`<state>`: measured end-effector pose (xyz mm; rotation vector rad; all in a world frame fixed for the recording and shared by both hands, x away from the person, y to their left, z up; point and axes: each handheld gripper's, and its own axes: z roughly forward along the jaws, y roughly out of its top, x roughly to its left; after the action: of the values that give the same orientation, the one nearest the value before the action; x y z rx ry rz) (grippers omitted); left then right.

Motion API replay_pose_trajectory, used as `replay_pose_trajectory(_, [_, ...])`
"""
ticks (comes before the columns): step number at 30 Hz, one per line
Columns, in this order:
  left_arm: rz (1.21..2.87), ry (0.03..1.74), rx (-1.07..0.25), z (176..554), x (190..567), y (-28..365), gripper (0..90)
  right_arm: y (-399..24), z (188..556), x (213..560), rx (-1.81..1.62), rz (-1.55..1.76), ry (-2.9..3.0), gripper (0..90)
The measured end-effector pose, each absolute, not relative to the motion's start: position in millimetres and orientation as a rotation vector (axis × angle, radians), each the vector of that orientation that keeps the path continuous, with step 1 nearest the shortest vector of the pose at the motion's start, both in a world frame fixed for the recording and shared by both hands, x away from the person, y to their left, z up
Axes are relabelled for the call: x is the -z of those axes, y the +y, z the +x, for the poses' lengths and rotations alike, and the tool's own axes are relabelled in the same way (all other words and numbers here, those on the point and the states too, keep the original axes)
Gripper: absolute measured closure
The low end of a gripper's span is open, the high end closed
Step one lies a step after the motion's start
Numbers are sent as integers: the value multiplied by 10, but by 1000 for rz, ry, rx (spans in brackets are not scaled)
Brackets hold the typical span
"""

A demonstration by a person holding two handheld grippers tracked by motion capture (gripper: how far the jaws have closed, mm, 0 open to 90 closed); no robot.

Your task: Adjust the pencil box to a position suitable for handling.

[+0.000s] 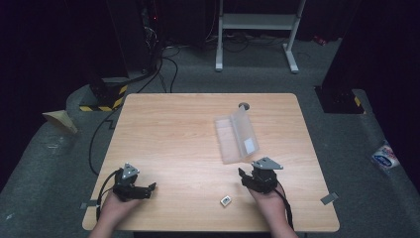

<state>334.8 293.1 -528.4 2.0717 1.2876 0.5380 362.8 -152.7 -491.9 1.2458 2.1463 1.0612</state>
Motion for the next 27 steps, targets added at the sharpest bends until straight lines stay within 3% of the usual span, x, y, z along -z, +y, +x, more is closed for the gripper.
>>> replay_pose_trajectory(13, [2045,1284,-545,3356,5306,2964,27,-1381,3793,4851,-1052,1234,2159,395])
replay_pose_trajectory(27, [2040,1286,-546,3353,5308,2962,29,-1170,4040,4699,-1071,1197,2182,484])
